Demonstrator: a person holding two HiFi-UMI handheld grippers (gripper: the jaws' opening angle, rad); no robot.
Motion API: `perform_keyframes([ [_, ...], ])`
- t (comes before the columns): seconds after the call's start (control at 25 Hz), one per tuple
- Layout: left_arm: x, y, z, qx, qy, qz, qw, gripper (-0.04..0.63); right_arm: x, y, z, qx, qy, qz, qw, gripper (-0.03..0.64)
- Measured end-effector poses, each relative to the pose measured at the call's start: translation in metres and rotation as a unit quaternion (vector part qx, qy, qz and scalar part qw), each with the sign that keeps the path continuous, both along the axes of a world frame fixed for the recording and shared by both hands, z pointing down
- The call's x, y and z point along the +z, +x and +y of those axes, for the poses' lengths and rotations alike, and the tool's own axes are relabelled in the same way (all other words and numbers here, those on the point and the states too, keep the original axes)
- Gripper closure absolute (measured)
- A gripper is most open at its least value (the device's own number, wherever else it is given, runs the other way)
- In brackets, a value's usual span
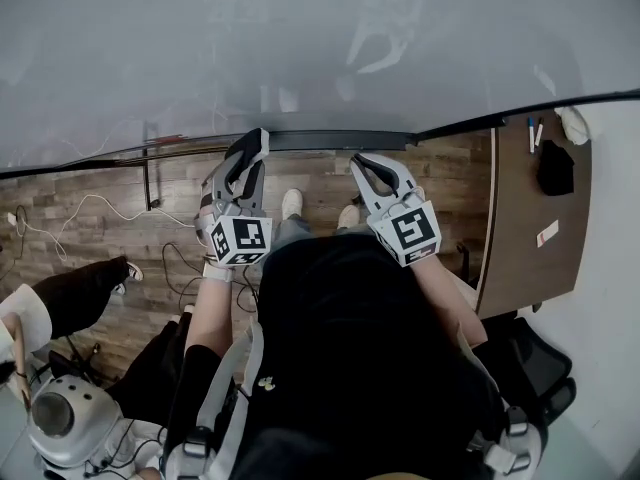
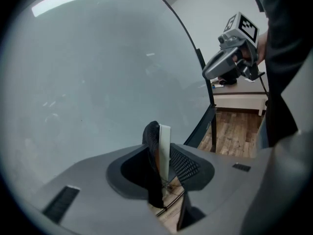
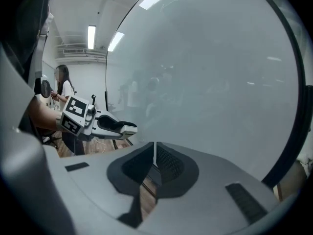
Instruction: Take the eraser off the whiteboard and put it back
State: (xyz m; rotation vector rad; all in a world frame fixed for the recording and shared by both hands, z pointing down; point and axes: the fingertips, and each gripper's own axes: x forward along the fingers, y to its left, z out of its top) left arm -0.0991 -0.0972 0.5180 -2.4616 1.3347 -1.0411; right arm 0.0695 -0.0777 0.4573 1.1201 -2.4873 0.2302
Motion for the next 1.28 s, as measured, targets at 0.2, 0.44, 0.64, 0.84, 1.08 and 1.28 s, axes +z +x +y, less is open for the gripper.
perform_keyframes([
  [0.2, 0.016, 0.005, -0.003, 0.03, -0.01, -0.014, 0.9994, 0.456, 0.004, 0.007, 0.005, 0.023, -0.006, 0.005, 1.0, 0.589],
  [0.44, 0.04, 0.015, -0.004, 0.064, -0.022, -0.038, 0.997, 0.456, 0.01, 0.018, 0.014, 0.049, -0.015, 0.01, 0.999, 0.589],
  [0.64, 0.058, 0.022, -0.005, 0.088, -0.031, -0.056, 0.994, 0.454, 0.015, 0.027, 0.023, 0.071, -0.022, 0.015, 0.997, 0.589],
  [0.84, 0.077, 0.028, -0.007, 0.11, -0.03, -0.09, 0.9894, 0.453, 0.02, 0.035, 0.029, 0.088, -0.03, 0.019, 0.996, 0.589],
  [1.08, 0.091, 0.036, -0.01, 0.133, -0.029, -0.108, 0.9848, 0.453, 0.024, 0.041, 0.034, 0.105, -0.039, 0.024, 0.993, 0.589],
  [1.28, 0.101, 0.037, -0.011, 0.148, -0.021, -0.134, 0.9797, 0.449, 0.025, 0.045, 0.038, 0.114, -0.042, 0.027, 0.992, 0.589],
])
